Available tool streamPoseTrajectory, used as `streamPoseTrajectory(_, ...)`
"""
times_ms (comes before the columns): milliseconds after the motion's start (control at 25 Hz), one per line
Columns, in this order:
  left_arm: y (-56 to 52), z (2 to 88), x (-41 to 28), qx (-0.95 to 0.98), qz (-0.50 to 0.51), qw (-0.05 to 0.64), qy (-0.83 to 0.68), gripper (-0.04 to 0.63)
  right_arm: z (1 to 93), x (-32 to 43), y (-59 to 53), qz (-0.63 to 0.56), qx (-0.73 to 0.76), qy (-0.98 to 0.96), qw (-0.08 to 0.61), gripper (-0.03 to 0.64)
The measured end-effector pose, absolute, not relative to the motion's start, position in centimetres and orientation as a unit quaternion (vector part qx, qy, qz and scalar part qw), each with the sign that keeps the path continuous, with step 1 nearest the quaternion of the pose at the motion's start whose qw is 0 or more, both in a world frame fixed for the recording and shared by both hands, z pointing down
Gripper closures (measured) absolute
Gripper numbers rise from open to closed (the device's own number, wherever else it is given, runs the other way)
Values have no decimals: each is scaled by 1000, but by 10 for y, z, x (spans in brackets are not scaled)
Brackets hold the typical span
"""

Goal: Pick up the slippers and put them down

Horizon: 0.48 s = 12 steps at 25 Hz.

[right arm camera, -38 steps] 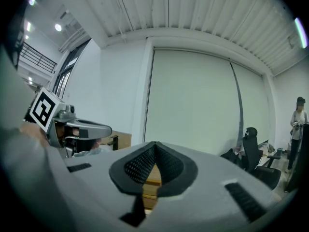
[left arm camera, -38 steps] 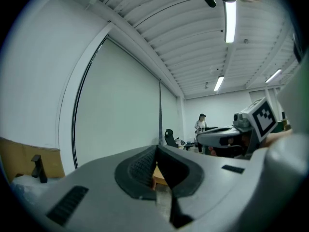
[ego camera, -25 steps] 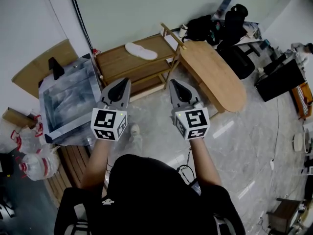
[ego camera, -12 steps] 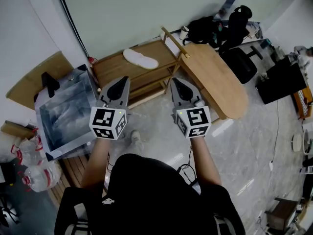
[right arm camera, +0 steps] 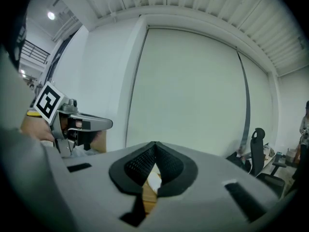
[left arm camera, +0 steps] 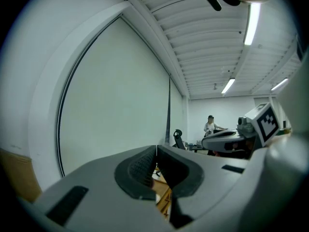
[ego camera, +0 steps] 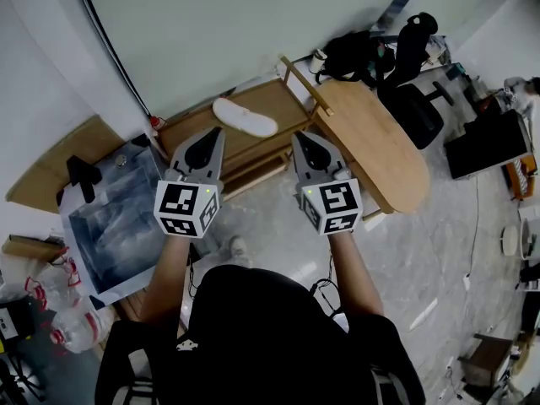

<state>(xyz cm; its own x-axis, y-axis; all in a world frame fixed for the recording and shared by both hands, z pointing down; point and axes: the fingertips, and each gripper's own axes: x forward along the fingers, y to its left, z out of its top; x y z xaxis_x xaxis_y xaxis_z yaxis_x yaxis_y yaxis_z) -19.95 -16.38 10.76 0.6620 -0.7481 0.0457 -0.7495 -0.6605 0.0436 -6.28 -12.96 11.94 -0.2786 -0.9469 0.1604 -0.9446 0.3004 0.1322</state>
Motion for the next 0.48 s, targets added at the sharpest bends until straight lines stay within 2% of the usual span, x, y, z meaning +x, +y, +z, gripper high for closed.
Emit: streamPoseTrajectory(480,-230,123,-209,919,11,40,-392,588,133,-73,-196,-7,603,-787,130,620)
